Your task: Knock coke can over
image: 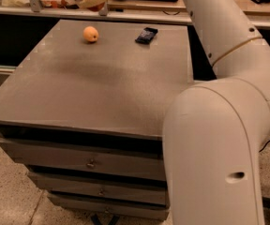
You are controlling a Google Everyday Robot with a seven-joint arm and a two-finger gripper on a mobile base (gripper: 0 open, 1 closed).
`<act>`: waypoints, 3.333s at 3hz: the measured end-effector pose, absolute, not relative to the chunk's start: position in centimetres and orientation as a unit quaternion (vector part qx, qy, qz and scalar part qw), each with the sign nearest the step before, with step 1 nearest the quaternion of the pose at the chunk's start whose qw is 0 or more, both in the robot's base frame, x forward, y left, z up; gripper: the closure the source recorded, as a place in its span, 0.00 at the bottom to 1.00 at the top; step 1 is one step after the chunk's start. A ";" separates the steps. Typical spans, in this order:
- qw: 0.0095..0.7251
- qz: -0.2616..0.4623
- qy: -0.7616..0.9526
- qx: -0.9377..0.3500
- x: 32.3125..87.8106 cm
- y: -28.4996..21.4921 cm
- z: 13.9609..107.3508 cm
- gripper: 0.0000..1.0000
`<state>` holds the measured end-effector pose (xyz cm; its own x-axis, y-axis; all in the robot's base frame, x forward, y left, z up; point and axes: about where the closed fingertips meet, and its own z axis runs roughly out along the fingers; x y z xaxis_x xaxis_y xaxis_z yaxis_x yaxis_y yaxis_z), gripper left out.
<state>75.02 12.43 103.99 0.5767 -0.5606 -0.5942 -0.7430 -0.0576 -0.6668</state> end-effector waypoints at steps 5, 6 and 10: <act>0.192 0.024 0.409 -0.892 68.2 8.3 91.8 1.00; 0.168 0.020 0.417 -0.893 67.9 8.5 90.3 1.00; 0.116 -0.030 0.427 -0.896 68.4 8.0 87.9 1.00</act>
Offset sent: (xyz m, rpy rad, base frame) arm -0.0742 -0.0541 -0.1130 -0.6863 0.0902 0.2622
